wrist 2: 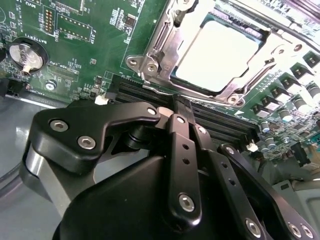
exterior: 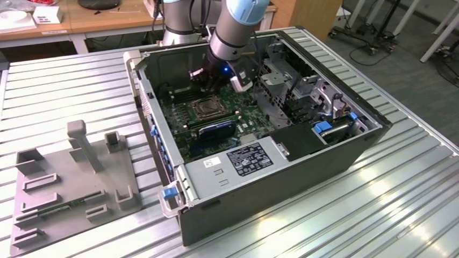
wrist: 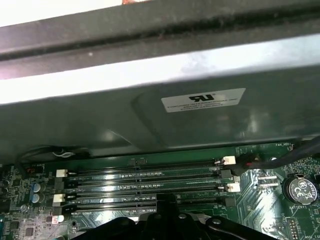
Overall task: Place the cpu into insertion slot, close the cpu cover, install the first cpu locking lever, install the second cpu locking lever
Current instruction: 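Install the first cpu locking lever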
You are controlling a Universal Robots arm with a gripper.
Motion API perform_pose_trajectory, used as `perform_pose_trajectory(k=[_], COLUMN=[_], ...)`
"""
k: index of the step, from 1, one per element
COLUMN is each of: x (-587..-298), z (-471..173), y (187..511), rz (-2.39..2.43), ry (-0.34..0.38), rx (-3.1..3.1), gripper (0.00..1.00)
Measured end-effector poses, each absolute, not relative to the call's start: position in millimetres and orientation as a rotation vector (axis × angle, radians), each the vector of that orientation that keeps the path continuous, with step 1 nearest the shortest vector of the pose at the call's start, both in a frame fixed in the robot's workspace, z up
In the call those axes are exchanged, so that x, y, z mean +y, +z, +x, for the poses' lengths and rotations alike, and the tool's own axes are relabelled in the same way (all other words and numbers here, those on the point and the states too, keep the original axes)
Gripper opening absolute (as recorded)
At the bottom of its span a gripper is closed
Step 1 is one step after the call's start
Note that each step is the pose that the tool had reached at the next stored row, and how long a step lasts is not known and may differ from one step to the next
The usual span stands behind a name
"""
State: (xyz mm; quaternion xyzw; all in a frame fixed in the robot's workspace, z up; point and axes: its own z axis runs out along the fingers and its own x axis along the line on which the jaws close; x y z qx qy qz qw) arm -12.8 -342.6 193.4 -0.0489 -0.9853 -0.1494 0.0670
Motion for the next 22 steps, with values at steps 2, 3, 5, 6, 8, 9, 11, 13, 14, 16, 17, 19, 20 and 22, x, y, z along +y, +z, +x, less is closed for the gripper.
perform_pose_trajectory(k=[2,3,5,6,8,9,11,13,14,16,17,19,20,22], x=[-342.6,-342.6,-342.6,-342.7,-342.6,-342.6,-342.6,-342.6,-342.6,-342.5,-342.2,-341.2,-340.7,-340.0], z=[-12.1,-11.7,-11.0,-10.8,-10.6,-10.4,-10.3,-10.3,-10.3,-10.3,-10.3,-10.2,-10.1,-10.3], y=[193.0,192.7,192.0,191.8,191.4,191.2,191.1,191.0,190.9,190.9,190.9,190.6,190.1,190.9], rz=[-0.147,-0.147,-0.148,-0.148,-0.148,-0.148,-0.148,-0.148,-0.148,-0.148,-0.148,-0.148,-0.149,-0.149], ry=[-0.451,-0.45,-0.449,-0.448,-0.447,-0.446,-0.443,-0.441,-0.441,-0.44,-0.439,-0.435,-0.432,-0.422], rx=[-2.97,-2.97,-2.97,-2.97,-2.97,-2.971,-2.971,-2.972,-2.972,-2.972,-2.972,-2.973,-2.975,-2.975], gripper=[0.11,0.11,0.11,0.11,0.11,0.11,0.11,0.11,0.11,0.11,0.11,0.11,0.11,0.11])
